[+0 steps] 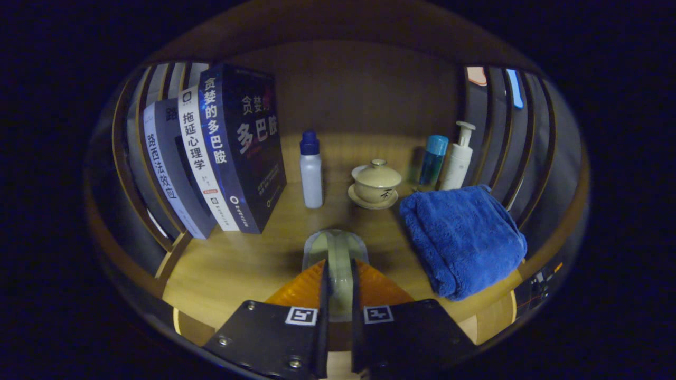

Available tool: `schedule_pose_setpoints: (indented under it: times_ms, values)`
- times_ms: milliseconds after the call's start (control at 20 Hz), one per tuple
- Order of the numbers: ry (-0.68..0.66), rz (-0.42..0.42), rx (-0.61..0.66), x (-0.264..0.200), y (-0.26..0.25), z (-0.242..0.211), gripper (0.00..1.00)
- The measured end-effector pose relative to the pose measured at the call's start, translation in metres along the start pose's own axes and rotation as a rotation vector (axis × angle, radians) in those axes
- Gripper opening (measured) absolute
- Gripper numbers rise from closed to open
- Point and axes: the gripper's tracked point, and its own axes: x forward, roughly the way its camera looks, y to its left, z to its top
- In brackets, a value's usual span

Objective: Pull open the drawer, take out the items inside it, and place them on the countertop above the cabinet.

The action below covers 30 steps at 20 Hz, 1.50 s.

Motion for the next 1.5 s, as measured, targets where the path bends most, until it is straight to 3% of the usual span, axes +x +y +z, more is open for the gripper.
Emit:
schedule_pose_setpoints:
  times_ms: [500, 800, 1250, 1500]
  values:
    - [-0.014, 0.004, 0.004, -0.002, 0.000, 0.007, 0.31]
    - [-0.084, 0.015, 0.030, -0.034, -0.003, 0.029, 0.51]
    - [-0.169, 0.035, 0.041, -0.123, 0.007, 0.034, 0.52]
    - [-0.169, -0.001, 0.022, -0.165, 0.003, 0.009, 0.84]
